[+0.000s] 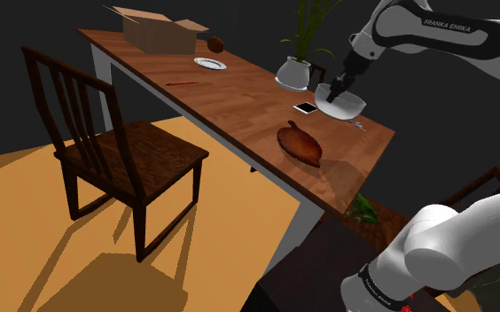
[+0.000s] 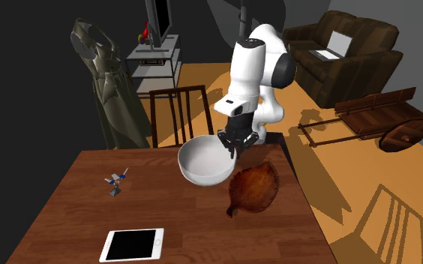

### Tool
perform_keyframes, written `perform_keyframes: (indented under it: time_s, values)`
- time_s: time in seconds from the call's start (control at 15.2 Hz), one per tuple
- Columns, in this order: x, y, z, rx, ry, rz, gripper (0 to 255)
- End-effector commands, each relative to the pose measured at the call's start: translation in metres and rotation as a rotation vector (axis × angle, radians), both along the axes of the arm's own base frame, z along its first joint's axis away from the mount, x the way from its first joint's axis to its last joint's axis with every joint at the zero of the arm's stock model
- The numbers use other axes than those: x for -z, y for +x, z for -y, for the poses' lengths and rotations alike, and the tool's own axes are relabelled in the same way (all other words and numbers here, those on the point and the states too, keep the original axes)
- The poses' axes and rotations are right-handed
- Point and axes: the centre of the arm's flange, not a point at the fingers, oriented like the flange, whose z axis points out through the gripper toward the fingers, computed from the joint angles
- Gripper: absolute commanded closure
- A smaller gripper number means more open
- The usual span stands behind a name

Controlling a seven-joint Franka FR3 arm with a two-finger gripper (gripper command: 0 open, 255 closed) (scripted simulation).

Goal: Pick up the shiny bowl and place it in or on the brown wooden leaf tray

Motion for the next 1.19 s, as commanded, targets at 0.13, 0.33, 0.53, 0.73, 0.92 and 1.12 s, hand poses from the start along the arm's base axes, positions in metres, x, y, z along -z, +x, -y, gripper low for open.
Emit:
perform_keyframes:
  time_s: [0.13, 0.33, 0.53, 0.73, 0.92, 1.12]
  values:
    - [-0.005, -0.003, -0.050, 0.002, -0.001, 0.001, 255]
    - [-0.010, -0.002, -0.090, 0.002, -0.001, 0.001, 255]
    - [-0.015, 0.000, -0.129, 0.002, -0.001, 0.001, 255]
    - [-0.021, 0.002, -0.168, 0.002, -0.001, 0.001, 255]
    - [-0.005, 0.002, -0.168, 0.002, -0.001, 0.001, 255]
    - [0.011, 0.002, -0.168, 0.002, -0.001, 0.001, 255]
